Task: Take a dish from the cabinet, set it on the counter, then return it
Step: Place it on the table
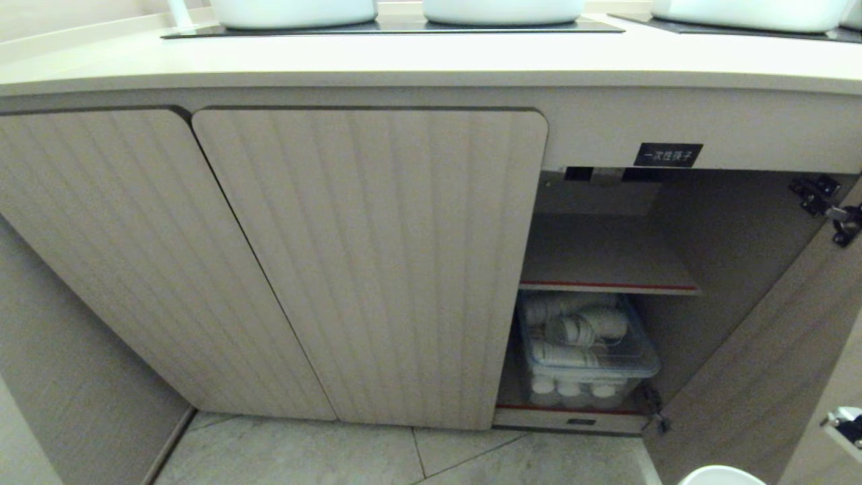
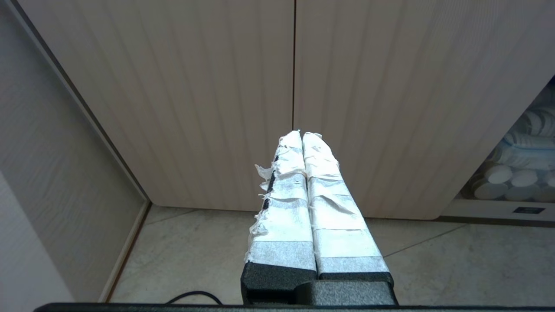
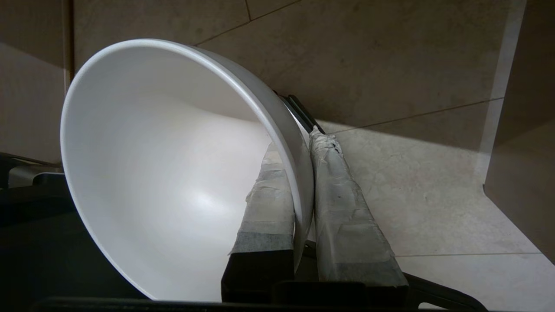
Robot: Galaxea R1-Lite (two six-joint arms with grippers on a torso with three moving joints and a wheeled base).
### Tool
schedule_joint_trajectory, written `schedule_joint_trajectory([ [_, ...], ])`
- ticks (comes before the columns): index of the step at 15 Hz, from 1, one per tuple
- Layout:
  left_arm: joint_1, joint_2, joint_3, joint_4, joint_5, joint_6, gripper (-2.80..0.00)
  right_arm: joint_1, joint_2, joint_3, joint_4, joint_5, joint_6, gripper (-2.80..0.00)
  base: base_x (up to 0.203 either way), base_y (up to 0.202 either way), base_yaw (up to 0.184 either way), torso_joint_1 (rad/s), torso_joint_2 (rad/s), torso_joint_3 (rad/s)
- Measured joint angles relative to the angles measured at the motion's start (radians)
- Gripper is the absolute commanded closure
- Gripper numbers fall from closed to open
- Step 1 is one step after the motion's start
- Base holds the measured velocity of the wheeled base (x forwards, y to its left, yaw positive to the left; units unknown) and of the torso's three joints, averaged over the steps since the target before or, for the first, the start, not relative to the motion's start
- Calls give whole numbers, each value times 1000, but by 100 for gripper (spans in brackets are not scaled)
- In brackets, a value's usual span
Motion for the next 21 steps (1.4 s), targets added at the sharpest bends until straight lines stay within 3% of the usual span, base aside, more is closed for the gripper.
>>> schedule_joint_trajectory([
  [8, 0, 0, 0, 0, -1, 0, 0, -46, -4, 2, 3, 52, -29, 0, 0, 0, 0, 0, 0, 0],
  [21, 0, 0, 0, 0, -1, 0, 0, -62, -11, 20, 1, 55, -60, 0, 0, 0, 0, 14, -44, -35],
])
